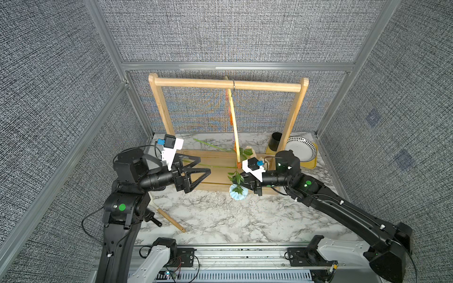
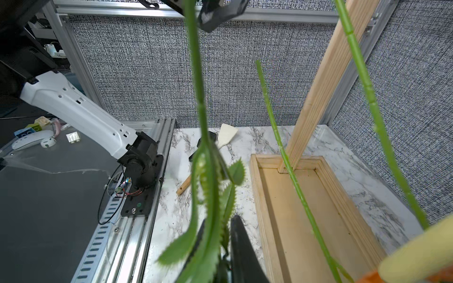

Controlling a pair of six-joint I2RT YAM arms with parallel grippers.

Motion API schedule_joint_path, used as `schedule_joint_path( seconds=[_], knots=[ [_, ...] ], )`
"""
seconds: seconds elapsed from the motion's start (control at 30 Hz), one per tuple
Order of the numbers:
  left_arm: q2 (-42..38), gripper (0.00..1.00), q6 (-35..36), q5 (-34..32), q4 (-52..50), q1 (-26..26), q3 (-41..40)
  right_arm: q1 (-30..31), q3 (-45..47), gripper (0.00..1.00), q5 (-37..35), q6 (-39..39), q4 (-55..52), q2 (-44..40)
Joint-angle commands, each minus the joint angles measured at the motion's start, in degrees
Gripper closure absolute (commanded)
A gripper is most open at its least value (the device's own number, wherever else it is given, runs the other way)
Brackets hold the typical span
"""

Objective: Dry the flowers on a clothes hanger
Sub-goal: Pick up the flower at the center of the board.

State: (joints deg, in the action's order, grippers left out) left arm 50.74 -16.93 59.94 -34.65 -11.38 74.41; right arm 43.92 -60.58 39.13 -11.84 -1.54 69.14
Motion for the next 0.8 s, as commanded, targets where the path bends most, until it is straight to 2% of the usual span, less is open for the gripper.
schedule_joint_path(
  seconds=[0.0,0.13,0.27,0.4,0.47,0.77],
  knots=[
    [1.31,0.00,5.13,-2.18,1.52,-3.82,-0.41,0.94,0.02,0.83,-1.87,5.63,4.94,0.94],
    [3.27,0.01,8.60,-5.05,1.64,-8.90,0.24,2.37,-0.17,0.83,-2.18,8.07,6.61,2.46],
    [5.64,0.07,10.04,-6.21,1.79,-11.79,1.15,3.18,-0.33,0.83,-2.13,9.18,7.82,3.52],
    [7.08,0.18,11.94,-9.73,2.00,-14.49,0.96,3.41,-0.33,0.83,-2.14,10.46,9.05,3.80],
    [7.12,0.27,12.12,-11.94,3.02,-15.57,0.44,3.38,-0.57,0.83,-2.13,10.69,8.95,4.00],
    [8.21,0.58,9.97,-10.72,7.59,-17.12,0.65,3.63,-1.21,0.83,-2.09,10.09,8.18,4.55]
  ],
)
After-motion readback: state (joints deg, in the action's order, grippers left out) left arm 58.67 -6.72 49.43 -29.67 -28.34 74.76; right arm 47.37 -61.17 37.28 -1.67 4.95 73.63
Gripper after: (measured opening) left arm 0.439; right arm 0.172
